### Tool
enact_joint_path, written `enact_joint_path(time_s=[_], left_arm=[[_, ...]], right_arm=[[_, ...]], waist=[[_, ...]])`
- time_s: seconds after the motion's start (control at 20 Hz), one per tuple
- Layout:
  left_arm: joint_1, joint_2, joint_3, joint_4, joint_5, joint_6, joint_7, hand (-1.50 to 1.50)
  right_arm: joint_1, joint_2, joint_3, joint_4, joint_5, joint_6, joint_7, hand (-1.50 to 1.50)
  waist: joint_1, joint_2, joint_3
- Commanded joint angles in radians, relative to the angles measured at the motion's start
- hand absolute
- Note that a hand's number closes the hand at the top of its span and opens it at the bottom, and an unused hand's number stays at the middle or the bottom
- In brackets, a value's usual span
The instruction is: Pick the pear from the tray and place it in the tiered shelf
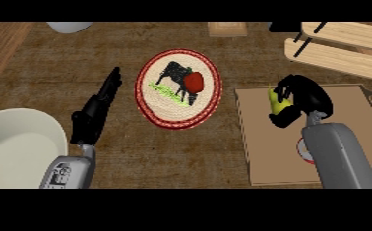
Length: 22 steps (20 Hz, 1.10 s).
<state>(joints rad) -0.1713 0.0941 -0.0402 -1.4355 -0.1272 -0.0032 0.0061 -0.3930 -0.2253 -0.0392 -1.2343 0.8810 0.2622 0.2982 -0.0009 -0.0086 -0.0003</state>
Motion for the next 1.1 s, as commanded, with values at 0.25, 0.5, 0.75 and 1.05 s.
enact_joint_path(time_s=[0.25,0.5,0.75,1.05], left_arm=[[-0.021,0.001,0.018,0.022,0.005,-0.003,0.009,0.0],[0.002,-0.007,0.011,-0.017,-0.009,0.014,0.019,0.0],[-0.016,0.03,0.03,-0.051,0.011,-0.027,0.068,0.0],[-0.012,-0.015,0.004,-0.007,-0.007,-0.007,0.025,0.0]], right_arm=[[-0.064,0.222,0.054,-0.277,-0.076,-0.277,0.363,1.5],[-0.04,0.224,0.191,-0.509,0.039,-0.324,0.531,1.5],[-0.11,0.225,0.189,-0.658,0.14,-0.271,0.701,1.5],[-0.327,0.103,0.064,-0.665,0.221,-0.115,0.78,1.5]], waist=[[-0.003,0.002,0.0],[-0.006,0.002,0.0],[-0.003,0.003,0.0],[0.0,0.006,-0.001]])
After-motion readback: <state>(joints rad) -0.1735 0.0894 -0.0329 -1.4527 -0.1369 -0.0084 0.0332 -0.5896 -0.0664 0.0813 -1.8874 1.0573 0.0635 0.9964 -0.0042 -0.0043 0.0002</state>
